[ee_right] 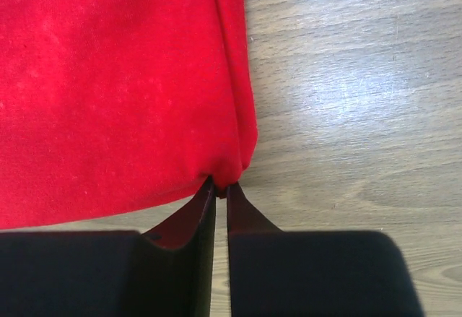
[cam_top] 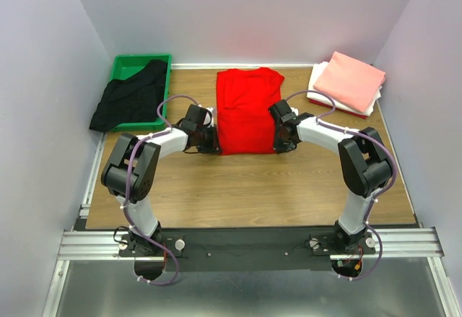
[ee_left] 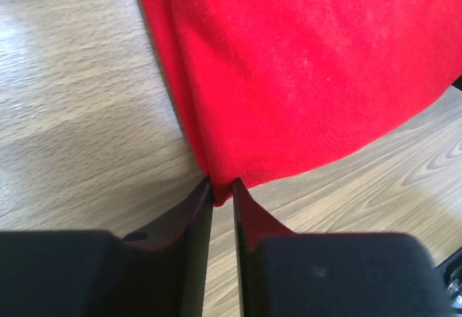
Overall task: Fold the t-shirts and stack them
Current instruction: Fold the tshirt
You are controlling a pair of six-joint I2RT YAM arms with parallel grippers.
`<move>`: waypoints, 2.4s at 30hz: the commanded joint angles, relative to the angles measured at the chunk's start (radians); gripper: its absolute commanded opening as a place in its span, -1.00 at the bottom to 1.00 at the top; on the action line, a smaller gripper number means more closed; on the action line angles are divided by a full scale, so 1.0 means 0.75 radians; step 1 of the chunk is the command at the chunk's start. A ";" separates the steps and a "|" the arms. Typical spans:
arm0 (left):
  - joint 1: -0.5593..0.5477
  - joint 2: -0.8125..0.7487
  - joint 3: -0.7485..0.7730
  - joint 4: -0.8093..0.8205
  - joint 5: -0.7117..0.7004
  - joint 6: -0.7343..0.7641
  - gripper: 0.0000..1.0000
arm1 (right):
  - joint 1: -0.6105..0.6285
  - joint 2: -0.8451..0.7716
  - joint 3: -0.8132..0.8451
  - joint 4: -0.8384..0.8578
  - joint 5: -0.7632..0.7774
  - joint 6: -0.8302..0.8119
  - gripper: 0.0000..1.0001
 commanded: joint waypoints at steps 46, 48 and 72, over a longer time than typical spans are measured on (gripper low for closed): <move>-0.025 -0.979 -0.143 -0.778 0.079 -0.031 -1.00 | 0.276 -0.846 -0.054 -0.829 -0.092 0.445 -0.99; -0.027 -1.036 -0.131 -0.811 0.087 -0.069 -1.00 | 0.311 -0.864 -0.005 -0.872 -0.064 0.501 -0.99; -0.012 -0.744 0.094 -0.563 0.022 -0.080 -1.00 | 0.294 -0.684 0.224 -0.784 0.583 0.577 -0.99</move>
